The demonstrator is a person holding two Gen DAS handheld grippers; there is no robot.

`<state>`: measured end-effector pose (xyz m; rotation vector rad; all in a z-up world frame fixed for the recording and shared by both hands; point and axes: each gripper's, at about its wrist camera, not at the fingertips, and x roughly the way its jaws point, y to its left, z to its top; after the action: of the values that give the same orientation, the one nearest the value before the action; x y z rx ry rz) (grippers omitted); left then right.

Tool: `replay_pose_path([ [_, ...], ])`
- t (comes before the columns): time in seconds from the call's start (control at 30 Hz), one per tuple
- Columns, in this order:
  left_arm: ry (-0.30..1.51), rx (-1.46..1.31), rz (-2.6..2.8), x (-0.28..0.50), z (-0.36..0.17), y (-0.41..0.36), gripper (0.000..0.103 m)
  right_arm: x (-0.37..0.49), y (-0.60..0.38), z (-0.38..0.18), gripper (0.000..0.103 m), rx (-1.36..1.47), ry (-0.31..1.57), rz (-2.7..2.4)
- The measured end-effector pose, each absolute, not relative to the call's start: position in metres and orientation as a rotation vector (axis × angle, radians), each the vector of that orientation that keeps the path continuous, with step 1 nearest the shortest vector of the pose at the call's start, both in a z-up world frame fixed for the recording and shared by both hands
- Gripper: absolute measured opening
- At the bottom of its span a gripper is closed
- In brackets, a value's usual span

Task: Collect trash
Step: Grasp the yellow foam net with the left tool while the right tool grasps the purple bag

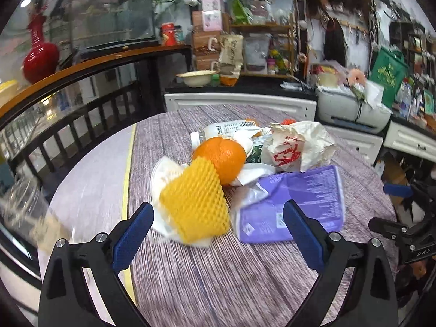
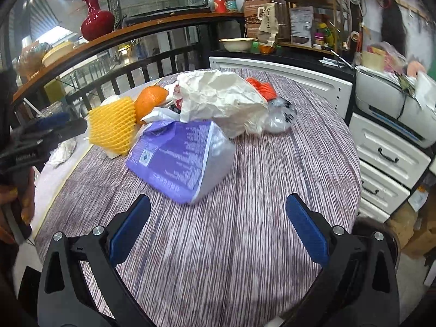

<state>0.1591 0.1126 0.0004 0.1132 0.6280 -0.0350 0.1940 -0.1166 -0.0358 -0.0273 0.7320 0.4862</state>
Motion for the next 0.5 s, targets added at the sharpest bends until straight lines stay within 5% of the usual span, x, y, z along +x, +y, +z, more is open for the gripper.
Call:
replay_pose_path([
  [0.23,0.717,0.314,-0.050,0.201,-0.013,0.109,0.087,0.218,-0.107,-0.038,0.098,-0.046,0.750,0.485],
  [0.33,0.750,0.358,-0.052,0.210,-0.016,0.111,0.076,0.224,-0.104,-0.039,0.098,-0.068,0.754,0.487],
  [0.43,0.785,0.357,-0.070,0.211,-0.021,0.112,0.056,0.229,-0.100,-0.040,0.098,-0.090,0.757,0.492],
  [0.5,0.780,0.342,-0.066,0.209,-0.021,0.114,0.030,0.234,-0.097,-0.041,0.094,-0.096,0.761,0.496],
])
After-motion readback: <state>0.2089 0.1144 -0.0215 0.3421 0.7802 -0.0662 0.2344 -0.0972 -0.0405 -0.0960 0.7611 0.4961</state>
